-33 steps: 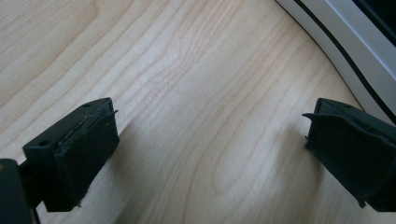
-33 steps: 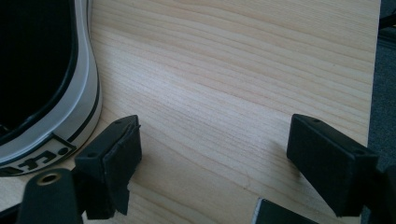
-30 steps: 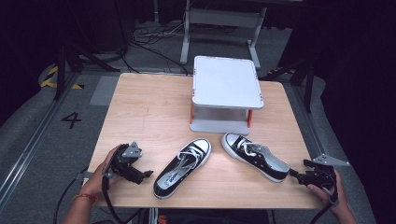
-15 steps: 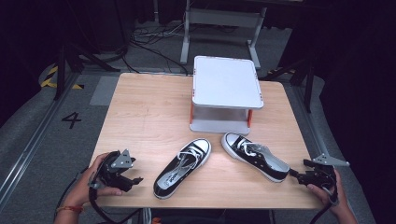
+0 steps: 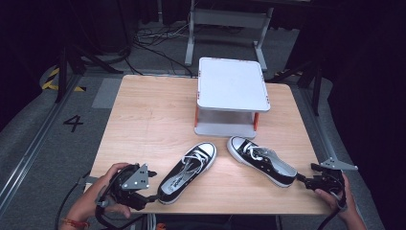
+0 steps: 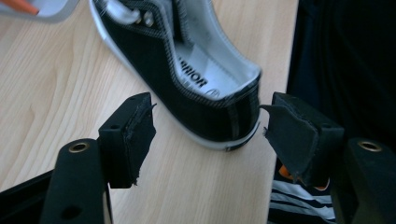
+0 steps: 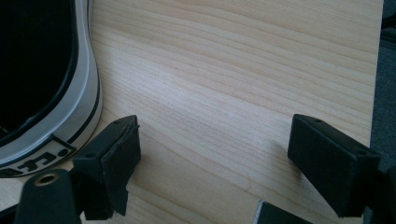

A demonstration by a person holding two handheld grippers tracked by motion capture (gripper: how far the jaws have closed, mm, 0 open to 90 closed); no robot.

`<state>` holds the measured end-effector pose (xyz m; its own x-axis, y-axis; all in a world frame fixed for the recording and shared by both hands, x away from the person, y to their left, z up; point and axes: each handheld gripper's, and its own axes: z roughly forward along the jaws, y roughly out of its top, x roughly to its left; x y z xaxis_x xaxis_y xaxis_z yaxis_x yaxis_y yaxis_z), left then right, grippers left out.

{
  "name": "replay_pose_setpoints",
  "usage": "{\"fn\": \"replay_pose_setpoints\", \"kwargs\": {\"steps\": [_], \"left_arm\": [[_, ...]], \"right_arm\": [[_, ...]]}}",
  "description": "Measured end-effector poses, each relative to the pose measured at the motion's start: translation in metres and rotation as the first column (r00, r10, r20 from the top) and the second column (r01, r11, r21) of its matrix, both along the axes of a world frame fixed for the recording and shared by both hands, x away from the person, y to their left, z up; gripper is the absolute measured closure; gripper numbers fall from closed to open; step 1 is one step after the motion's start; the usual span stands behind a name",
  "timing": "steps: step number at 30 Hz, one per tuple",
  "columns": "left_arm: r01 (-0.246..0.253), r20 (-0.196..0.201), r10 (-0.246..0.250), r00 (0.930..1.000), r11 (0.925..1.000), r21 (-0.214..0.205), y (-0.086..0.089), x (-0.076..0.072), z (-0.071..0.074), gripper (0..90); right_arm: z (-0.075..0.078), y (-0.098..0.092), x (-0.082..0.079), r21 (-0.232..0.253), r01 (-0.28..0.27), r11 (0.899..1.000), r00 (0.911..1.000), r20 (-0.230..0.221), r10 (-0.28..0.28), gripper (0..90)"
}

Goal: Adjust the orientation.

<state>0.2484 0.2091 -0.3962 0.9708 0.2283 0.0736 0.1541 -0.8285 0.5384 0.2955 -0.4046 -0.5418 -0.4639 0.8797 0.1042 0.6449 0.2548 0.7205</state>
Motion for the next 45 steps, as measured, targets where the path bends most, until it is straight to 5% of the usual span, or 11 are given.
{"fn": "replay_pose_setpoints", "kwargs": {"steps": [12,22,23,24,29,31,35,38,40,43,45], "left_arm": [[0.167,-0.073,-0.164,0.9838,0.9849,0.044,-0.038,-0.002,0.001,40.3],[0.185,-0.133,-0.165,0.9773,0.9698,0.159,-0.049,0.011,-0.019,50.7],[0.207,-0.146,-0.181,0.9726,0.9588,0.194,-0.052,0.014,-0.021,53.6],[0.207,-0.146,-0.181,0.9726,0.9588,0.194,-0.052,0.014,-0.021,56.0],[0.291,-0.208,-0.234,0.9496,0.9063,0.307,-0.068,0.018,-0.033,59.5],[0.306,-0.203,-0.25,0.9469,0.8935,0.329,-0.074,0.019,-0.036,64.2],[0.34,-0.199,-0.289,0.9367,0.8849,0.318,-0.081,0.017,-0.037,67.4],[0.339,-0.209,-0.29,0.9339,0.904,0.26,-0.087,0.014,-0.038,65.7],[0.358,-0.221,-0.306,0.9262,0.8974,0.258,-0.091,0.016,-0.039,65.3],[0.354,-0.236,-0.301,0.9242,0.9061,0.232,-0.092,0.023,-0.038,65.2],[0.359,-0.24,-0.302,0.9225,0.9012,0.243,-0.095,0.024,-0.039,65.1]], "right_arm": [[0.0,0.0,0.0,0.0,0.0,1.0,1.0,0.001,0.0,17.4],[0.0,0.0,0.0,-0.001,-0.001,1.0,1.0,0.0,0.001,17.3],[0.0,0.0,0.0,-0.001,-0.001,1.0,1.0,0.001,0.001,17.3],[0.0,0.0,0.0,-0.001,-0.001,1.0,1.0,0.001,0.001,17.3],[0.0,0.0,0.0,-0.002,-0.001,1.0,1.0,0.0,0.001,17.3],[0.0,0.0,0.0,-0.001,-0.001,1.0,1.0,0.0,0.001,17.3],[0.0,0.0,0.0,-0.001,-0.001,1.0,1.0,0.001,0.001,17.3],[0.0,0.0,0.0,-0.003,-0.003,1.0,1.0,0.003,0.003,17.1],[0.0,0.0,0.001,-0.004,-0.005,1.0,1.0,0.003,0.005,16.8],[0.0,0.001,0.001,-0.003,-0.003,1.0,1.0,0.0,0.003,16.7],[0.0,0.001,0.001,-0.003,-0.003,1.0,1.0,0.0,0.003,16.6]]}}
